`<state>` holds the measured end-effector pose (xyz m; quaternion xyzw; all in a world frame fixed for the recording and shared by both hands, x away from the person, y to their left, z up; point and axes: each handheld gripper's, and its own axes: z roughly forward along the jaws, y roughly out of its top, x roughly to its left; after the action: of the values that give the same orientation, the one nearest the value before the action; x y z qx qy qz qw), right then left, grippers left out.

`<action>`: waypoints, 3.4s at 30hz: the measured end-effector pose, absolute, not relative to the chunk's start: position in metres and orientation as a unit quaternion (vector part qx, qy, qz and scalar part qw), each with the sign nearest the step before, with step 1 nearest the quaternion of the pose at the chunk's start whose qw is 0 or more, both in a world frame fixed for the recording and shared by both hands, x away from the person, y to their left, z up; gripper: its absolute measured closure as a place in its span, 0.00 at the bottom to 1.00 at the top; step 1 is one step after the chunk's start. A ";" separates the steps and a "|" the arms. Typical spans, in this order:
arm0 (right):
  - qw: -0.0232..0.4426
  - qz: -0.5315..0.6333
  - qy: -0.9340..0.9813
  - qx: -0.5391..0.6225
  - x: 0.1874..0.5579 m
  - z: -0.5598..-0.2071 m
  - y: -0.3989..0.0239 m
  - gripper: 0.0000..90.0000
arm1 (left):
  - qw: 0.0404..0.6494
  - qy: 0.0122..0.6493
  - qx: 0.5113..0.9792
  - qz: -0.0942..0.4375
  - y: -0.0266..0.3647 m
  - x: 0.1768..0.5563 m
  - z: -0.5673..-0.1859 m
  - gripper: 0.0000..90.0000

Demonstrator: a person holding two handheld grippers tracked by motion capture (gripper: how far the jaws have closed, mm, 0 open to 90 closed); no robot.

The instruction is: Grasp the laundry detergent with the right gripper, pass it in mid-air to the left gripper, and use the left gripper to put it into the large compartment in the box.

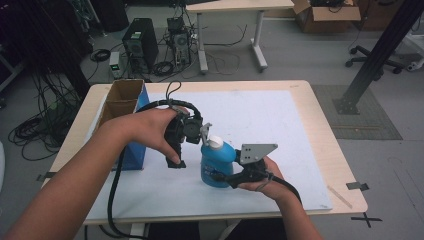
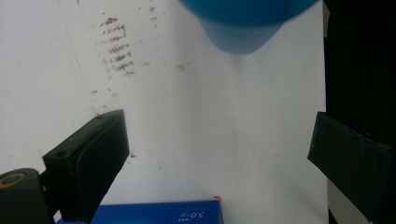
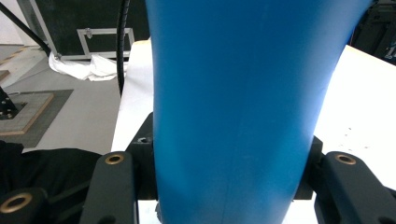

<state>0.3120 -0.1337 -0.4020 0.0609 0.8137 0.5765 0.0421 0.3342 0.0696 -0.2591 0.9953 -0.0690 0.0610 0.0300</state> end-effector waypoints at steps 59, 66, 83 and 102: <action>0.030 0.571 0.819 0.036 0.323 -0.406 -0.076 0.50 | 0.012 -0.088 0.994 0.058 0.049 0.321 -0.262 0.22; 0.031 0.573 0.818 0.037 0.322 -0.405 -0.077 0.50 | 0.009 -0.089 0.994 0.060 0.049 0.320 -0.260 0.27; 0.033 0.575 0.817 0.036 0.321 -0.404 -0.075 0.50 | -0.001 -0.092 0.993 0.070 0.050 0.318 -0.258 0.37; 0.040 0.573 0.818 0.032 0.319 -0.403 -0.073 0.50 | -0.015 -0.096 0.993 0.072 0.048 0.315 -0.257 0.40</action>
<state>0.3188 -0.0729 -0.4027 0.0324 0.8181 0.5729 0.0395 0.3149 0.0482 -0.2566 0.9926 -0.0963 0.0724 -0.0147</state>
